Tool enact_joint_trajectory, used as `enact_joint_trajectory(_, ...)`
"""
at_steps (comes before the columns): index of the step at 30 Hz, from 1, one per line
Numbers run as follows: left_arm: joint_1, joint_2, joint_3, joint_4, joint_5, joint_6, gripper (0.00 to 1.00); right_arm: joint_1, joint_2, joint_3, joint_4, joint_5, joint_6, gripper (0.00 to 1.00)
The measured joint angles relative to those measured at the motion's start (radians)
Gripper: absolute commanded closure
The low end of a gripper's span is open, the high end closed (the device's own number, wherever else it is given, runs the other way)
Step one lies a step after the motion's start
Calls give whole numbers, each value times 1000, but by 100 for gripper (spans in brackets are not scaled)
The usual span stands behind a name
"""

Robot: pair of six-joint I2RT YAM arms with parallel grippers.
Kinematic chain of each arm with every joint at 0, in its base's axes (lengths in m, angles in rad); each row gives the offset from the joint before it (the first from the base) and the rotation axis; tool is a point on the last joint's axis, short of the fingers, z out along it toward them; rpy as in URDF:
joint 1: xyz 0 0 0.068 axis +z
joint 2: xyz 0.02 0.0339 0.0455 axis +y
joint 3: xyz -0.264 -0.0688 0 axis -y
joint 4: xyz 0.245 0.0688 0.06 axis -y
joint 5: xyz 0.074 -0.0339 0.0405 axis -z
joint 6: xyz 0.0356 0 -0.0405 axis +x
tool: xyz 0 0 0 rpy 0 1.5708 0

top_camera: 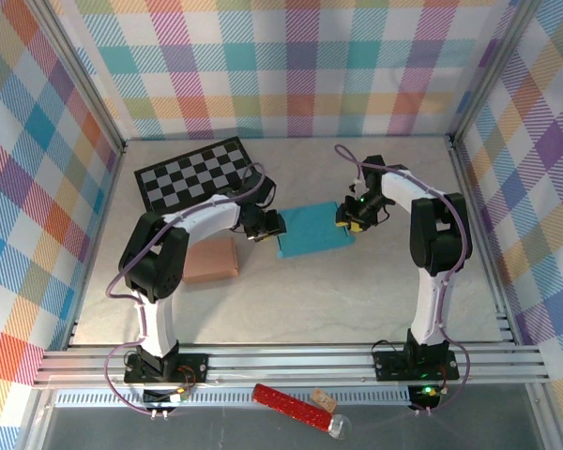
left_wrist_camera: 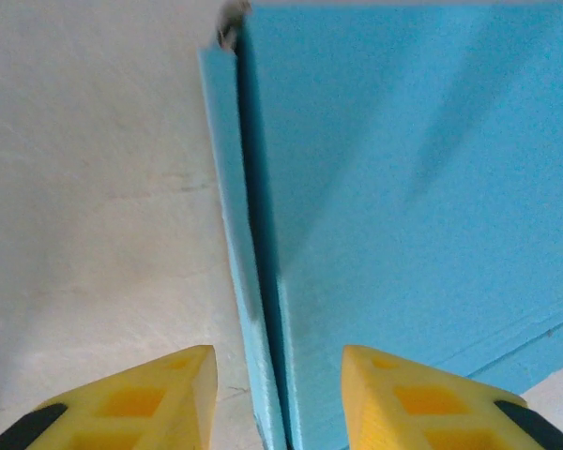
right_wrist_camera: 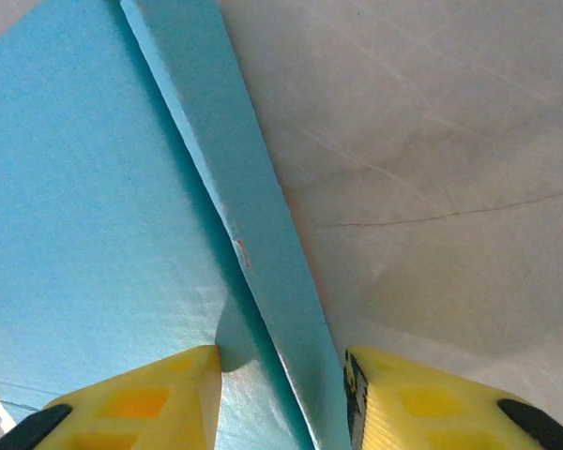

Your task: Fold the paper box

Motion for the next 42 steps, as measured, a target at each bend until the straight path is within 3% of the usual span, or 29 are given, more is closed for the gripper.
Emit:
enact_joint_trajectory(15,45,97,77,-14,62,43,69,5,0,0,0,0,0,61)
enact_joint_trajectory(26,42,120,99,31,90,15,87,7,0,0,0,-2,-16,69)
enact_joint_trajectory(42,41,102,43,134,91,-27,88,13,-59,-83,14,-23,2,80)
